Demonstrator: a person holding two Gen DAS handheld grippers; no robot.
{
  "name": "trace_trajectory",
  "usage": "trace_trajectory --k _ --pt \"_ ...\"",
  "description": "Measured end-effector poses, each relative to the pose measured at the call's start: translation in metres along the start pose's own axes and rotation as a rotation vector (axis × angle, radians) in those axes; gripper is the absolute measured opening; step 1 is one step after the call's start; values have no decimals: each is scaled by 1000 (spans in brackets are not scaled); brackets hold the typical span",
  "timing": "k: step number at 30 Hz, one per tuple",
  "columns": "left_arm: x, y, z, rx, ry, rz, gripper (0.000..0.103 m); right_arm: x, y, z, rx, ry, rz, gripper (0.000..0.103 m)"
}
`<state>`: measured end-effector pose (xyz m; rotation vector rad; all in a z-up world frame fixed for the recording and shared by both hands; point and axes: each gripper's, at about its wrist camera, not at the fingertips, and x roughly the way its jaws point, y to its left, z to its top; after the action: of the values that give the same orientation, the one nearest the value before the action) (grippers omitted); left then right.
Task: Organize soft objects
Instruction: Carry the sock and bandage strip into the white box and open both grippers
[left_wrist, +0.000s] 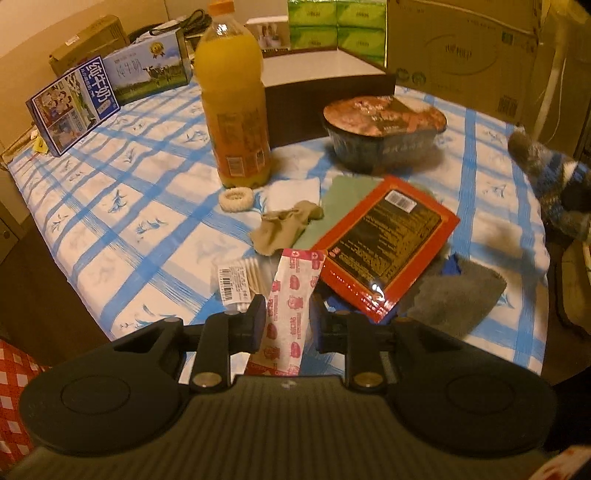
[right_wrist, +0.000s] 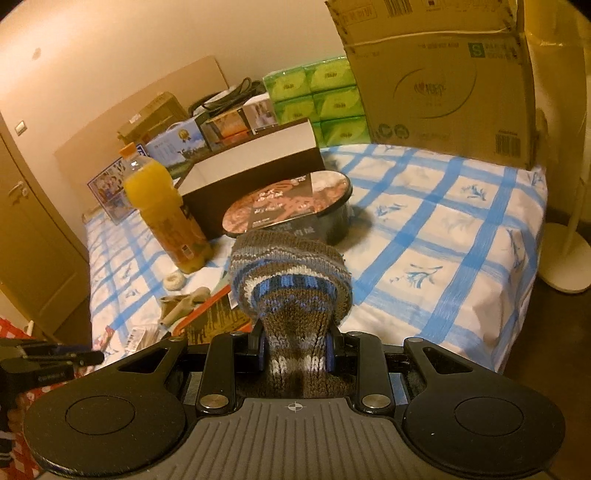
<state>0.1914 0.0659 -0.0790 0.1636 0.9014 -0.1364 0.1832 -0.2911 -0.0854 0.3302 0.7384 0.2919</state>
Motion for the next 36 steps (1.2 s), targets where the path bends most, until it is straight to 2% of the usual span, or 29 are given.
trace_trajectory --k 7,14,20,26,30,36 --pt "-11 25 4 -20 -34 9 23 7 13 -1 10 17 8 29" --pt "-9 71 36 -13 -88 50 23 32 34 29 -4 10 46 29" --pt "15 118 86 -5 -144 73 23 71 50 79 -22 -3 84 29" --pt "57 162 148 -14 -180 81 23 123 62 142 -48 -33 95 29" --pt "86 179 189 -2 -200 64 23 163 66 183 -64 -46 117 29" --pt "128 190 245 20 -222 11 23 219 72 220 -78 -18 138 29"
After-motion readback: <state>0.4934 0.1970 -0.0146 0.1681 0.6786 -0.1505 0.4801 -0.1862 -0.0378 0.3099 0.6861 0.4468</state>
